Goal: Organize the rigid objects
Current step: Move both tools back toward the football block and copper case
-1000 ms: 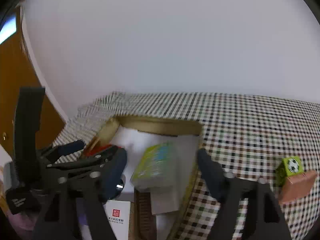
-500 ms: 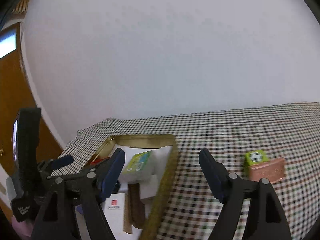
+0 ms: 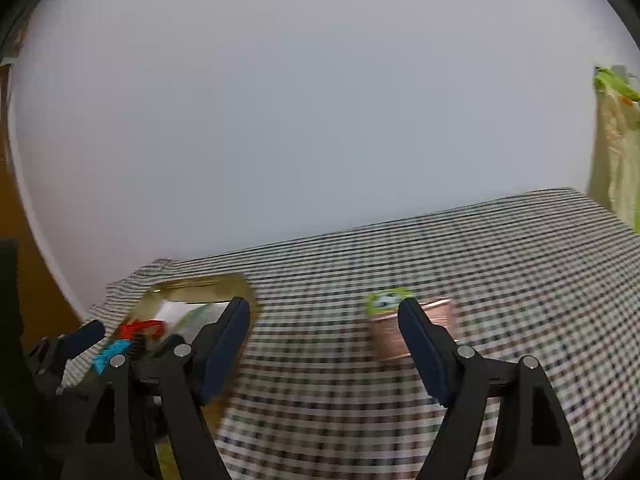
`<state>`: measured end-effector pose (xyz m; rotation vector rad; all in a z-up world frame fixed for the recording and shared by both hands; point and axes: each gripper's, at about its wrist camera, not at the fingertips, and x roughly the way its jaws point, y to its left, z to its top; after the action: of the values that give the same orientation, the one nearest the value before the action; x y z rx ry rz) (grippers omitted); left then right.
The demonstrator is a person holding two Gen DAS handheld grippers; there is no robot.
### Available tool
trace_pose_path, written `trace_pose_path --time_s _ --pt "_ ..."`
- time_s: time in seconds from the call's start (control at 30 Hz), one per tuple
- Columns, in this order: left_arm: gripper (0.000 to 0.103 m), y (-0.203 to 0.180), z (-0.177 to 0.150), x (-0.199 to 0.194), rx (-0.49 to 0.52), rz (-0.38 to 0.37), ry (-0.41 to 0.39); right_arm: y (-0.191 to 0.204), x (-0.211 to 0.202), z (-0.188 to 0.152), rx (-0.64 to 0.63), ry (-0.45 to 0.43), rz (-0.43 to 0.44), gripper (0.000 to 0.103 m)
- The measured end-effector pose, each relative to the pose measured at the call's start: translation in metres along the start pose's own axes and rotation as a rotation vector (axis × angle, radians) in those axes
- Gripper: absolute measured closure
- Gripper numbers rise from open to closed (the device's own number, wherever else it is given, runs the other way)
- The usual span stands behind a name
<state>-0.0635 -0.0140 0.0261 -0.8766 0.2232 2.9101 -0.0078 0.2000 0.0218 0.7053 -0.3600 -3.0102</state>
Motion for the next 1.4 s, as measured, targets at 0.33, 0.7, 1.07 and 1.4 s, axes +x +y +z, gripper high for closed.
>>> trace_pose_path --time_s 0.33,0.7,1.07,1.4 --pt "0.001 -0.071 -0.020 0.002 0.127 -0.101 0.031 -0.062 -0.008 -0.001 0.062 0.011 -0.099 0.025" --pt "0.001 -0.105 -0.029 0.018 0.116 -0.144 0.075 -0.098 -0.024 0.003 0.001 0.006 -0.185 0.025" --pt "0.001 -0.121 -0.020 0.031 0.100 -0.155 0.072 -0.118 -0.035 0.002 0.050 -0.056 -0.213 0.025" --pt "0.001 -0.128 -0.007 0.048 0.094 -0.162 0.072 -0.120 -0.034 0.001 0.043 -0.065 -0.227 0.025"
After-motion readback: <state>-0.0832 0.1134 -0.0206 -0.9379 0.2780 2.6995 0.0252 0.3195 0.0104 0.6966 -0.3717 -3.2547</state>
